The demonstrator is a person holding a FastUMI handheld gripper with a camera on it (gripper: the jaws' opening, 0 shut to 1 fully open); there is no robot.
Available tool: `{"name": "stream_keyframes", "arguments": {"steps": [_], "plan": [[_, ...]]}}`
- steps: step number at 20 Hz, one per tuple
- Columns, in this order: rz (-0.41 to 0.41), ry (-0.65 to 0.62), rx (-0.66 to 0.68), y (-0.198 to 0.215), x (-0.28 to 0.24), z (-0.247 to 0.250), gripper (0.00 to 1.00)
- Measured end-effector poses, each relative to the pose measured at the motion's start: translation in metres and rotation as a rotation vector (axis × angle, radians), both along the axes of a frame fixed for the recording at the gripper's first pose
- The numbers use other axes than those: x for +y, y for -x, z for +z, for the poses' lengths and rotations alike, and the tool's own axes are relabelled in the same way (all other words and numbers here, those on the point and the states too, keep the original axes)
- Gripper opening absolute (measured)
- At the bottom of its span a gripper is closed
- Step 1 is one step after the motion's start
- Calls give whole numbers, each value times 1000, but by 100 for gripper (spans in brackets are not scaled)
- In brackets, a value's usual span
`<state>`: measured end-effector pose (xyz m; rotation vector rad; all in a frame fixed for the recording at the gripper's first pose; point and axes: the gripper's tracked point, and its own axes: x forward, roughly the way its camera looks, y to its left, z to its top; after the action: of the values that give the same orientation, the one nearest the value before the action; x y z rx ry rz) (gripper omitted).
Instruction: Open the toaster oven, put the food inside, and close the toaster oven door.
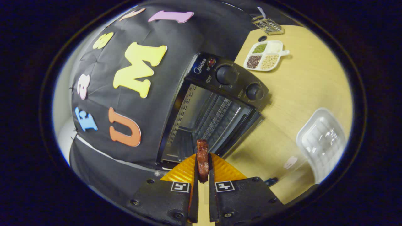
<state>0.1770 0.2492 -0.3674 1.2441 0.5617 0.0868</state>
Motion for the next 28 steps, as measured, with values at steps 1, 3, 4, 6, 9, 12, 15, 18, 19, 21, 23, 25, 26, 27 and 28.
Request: {"name": "stream_keyframes", "arguments": {"steps": [1, 3, 4, 6, 9, 12, 15, 18, 19, 21, 23, 25, 26, 27, 28], "plan": [[-43, -9, 12, -11, 5, -5, 17], [-109, -34, 17, -30, 15, -8, 17], [-145, -40, 16, -38, 16, -8, 17], [-197, -43, 11, -60, 23, -10, 17], [-240, -35, 22, -85, 30, -18, 16], [-246, -2, 59, -104, 32, -29, 17], [-262, 20, 68, -120, 27, -36, 17], [-240, 158, 80, -118, 26, -37, 22], [-229, 192, 83, -118, 27, -35, 24], [-189, 287, 75, -118, 26, -37, 28], [-129, 387, 60, -118, 27, -37, 35], [-77, 499, 65, -114, 24, -40, 43], [-57, 569, 64, -112, 20, -42, 51], [-33, 650, 57, -110, 15, -42, 59], [-11, 730, 48, -109, 11, -42, 67]]}}
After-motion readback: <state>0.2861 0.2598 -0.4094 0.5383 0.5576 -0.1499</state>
